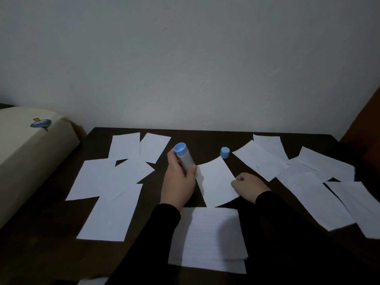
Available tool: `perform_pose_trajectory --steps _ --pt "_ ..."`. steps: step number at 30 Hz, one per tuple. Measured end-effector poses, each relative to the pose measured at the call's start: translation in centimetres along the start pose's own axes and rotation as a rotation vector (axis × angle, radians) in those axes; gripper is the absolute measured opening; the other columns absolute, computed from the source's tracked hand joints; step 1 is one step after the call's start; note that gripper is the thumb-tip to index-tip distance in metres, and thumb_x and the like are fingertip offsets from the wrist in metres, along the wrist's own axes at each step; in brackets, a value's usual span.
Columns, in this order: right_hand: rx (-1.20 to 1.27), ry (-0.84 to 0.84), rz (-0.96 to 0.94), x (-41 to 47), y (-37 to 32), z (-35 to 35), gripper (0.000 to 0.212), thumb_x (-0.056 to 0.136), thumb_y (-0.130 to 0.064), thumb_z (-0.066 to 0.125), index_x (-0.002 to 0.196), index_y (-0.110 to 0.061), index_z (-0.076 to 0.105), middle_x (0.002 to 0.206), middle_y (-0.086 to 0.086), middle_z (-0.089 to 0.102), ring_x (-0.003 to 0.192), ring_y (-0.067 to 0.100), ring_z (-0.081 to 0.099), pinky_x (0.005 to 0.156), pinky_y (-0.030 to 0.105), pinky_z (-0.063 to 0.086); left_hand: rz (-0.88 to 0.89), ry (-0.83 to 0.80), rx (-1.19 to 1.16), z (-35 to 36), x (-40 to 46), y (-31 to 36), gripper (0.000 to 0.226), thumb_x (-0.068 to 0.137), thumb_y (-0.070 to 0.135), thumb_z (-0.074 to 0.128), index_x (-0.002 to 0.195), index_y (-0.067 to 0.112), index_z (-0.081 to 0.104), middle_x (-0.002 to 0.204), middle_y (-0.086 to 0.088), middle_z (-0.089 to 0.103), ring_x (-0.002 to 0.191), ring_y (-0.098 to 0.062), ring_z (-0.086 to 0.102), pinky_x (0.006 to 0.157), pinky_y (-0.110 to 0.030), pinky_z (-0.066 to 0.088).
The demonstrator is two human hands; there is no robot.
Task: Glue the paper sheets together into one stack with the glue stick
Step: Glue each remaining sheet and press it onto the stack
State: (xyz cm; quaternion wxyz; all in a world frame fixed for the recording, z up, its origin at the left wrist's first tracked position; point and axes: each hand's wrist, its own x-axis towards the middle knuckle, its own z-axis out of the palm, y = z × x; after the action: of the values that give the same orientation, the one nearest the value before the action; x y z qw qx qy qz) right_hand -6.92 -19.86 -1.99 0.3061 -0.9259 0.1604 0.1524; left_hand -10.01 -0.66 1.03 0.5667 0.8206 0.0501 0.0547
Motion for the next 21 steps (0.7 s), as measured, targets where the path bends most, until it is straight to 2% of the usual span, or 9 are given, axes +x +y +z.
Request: perform_pose_trajectory --steps 3,6,9,12,15,17,18,20,21 --pt "0.032 0.007 -0.002 -0.2 1.0 -0.4 0.009 0.092 -0.023 0.054 0.09 -0.016 0.058 0.088 0.002 0.058 0.092 0.018 0.055 0.09 0.032 0.046 -0.016 -0.053 -0.013 1.0 -0.2 0.0 0.068 0.093 0.02 0.058 0.145 0.03 0.016 0.144 -0.002 0.043 0.131 -0.021 0.044 0.104 -0.038 0.041" --pt "0.12 0.011 -0.008 -0.3 1.2 -0.6 0.009 0.092 -0.024 0.057 0.086 -0.017 0.06 0.089 0.001 0.059 0.092 0.016 0.055 0.087 0.03 0.045 -0.033 -0.099 -0.051 1.8 -0.4 -0.1 0.067 0.094 0.02 0.058 0.145 0.031 0.016 0.143 -0.001 0.043 0.13 -0.02 0.044 0.101 -0.035 0.041" --pt "0.142 0.017 0.02 -0.1 1.1 -0.1 0.008 0.093 -0.025 0.058 0.092 -0.018 0.061 0.094 0.002 0.061 0.092 0.015 0.056 0.083 0.028 0.044 -0.025 -0.115 -0.075 2.4 -0.5 -0.3 0.067 0.093 0.018 0.059 0.144 0.031 0.017 0.141 -0.001 0.044 0.128 -0.018 0.045 0.099 -0.034 0.043" --pt "0.105 0.007 0.017 0.0 1.2 0.6 0.012 0.093 -0.03 0.059 0.096 -0.019 0.063 0.096 0.002 0.065 0.093 0.015 0.059 0.083 0.029 0.045 -0.005 -0.136 -0.058 2.9 -0.6 -0.6 0.066 0.093 0.018 0.059 0.143 0.032 0.019 0.138 0.001 0.046 0.12 -0.011 0.047 0.096 -0.031 0.044" --pt "0.012 0.017 -0.018 -0.3 1.1 1.0 0.014 0.092 -0.038 0.059 0.097 -0.025 0.059 0.097 -0.003 0.064 0.097 0.014 0.058 0.094 0.034 0.047 0.032 -0.176 0.021 3.6 -1.0 -0.9 0.066 0.093 0.02 0.06 0.142 0.034 0.019 0.13 0.007 0.049 0.102 -0.003 0.052 0.085 -0.021 0.044" --pt "-0.035 0.044 -0.034 -0.4 1.1 1.2 0.017 0.091 -0.044 0.058 0.092 -0.028 0.056 0.093 -0.008 0.062 0.095 0.012 0.058 0.097 0.038 0.046 0.059 -0.201 0.098 4.0 -1.2 -1.1 0.066 0.093 0.022 0.06 0.143 0.034 0.018 0.128 0.007 0.05 0.097 -0.005 0.056 0.078 -0.018 0.045" --pt "-0.049 0.061 -0.041 -0.5 1.1 1.2 0.019 0.091 -0.046 0.057 0.092 -0.028 0.056 0.089 -0.009 0.061 0.093 0.011 0.058 0.097 0.039 0.046 0.068 -0.21 0.125 4.2 -1.3 -1.2 0.066 0.094 0.022 0.059 0.144 0.035 0.018 0.13 0.006 0.05 0.1 -0.008 0.057 0.079 -0.019 0.046" --pt "-0.07 0.109 -0.081 -0.7 1.2 1.1 0.021 0.092 -0.047 0.056 0.1 -0.028 0.058 0.091 -0.009 0.061 0.093 0.011 0.058 0.097 0.039 0.046 0.081 -0.223 0.166 4.4 -1.4 -1.3 0.066 0.094 0.023 0.058 0.145 0.034 0.017 0.132 0.004 0.051 0.102 -0.01 0.056 0.082 -0.021 0.046" --pt "-0.081 0.149 -0.124 -0.8 1.4 1.0 0.024 0.092 -0.045 0.056 0.11 -0.028 0.057 0.1 -0.008 0.06 0.099 0.011 0.057 0.098 0.038 0.046 0.09 -0.227 0.186 4.5 -1.5 -1.2 0.067 0.094 0.023 0.058 0.145 0.034 0.017 0.13 0.005 0.051 0.099 -0.008 0.057 0.081 -0.02 0.046"
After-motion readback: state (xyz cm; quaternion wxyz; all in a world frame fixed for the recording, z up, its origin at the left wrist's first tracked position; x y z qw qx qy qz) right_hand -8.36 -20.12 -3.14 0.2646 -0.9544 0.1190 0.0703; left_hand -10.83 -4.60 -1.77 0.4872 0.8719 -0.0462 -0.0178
